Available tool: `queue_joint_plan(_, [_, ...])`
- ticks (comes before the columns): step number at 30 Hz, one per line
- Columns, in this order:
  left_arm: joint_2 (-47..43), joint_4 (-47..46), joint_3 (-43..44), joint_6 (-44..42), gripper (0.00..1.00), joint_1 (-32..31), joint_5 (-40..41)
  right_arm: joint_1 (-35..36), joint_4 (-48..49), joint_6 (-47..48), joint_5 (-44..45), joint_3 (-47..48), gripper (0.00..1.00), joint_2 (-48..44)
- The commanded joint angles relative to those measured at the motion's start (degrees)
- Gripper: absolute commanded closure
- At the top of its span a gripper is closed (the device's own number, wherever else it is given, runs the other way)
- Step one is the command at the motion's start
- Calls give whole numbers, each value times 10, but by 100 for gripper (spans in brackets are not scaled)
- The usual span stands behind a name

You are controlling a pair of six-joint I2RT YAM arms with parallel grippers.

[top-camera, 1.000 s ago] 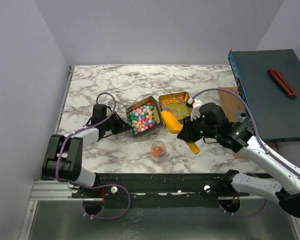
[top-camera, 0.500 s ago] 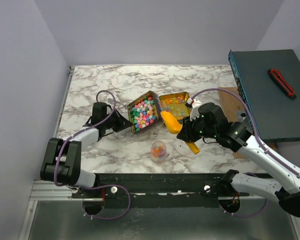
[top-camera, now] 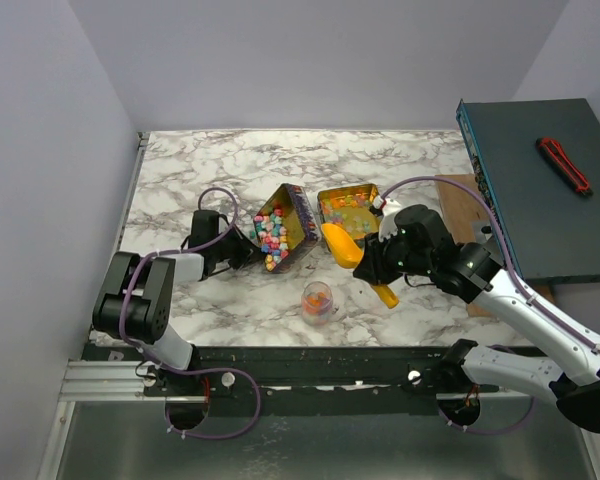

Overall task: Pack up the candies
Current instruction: Pick up the storage box at the center of the board, then place the storage box at the center of the board.

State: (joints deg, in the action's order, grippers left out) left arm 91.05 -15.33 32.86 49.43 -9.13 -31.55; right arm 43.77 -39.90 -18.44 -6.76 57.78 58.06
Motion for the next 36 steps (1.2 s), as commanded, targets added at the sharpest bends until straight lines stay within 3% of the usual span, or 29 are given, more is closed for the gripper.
queue_joint_plan(1, [-38,5,10,5,100,-2,6,-1,10,-2,1,-5,100,-11])
queue_joint_plan(11, [-104,223,98,-78,100,-6,91,-1,23,-5,-8,-11,99,-5])
queue_joint_plan(25, [-106,316,147,-127,100,-25,150,-1,28,-4,-10,-12,100,1])
queue_joint_plan(36, [-90,354,165,-114,100,-71,204,-1,35,1,-11,-15,99,9])
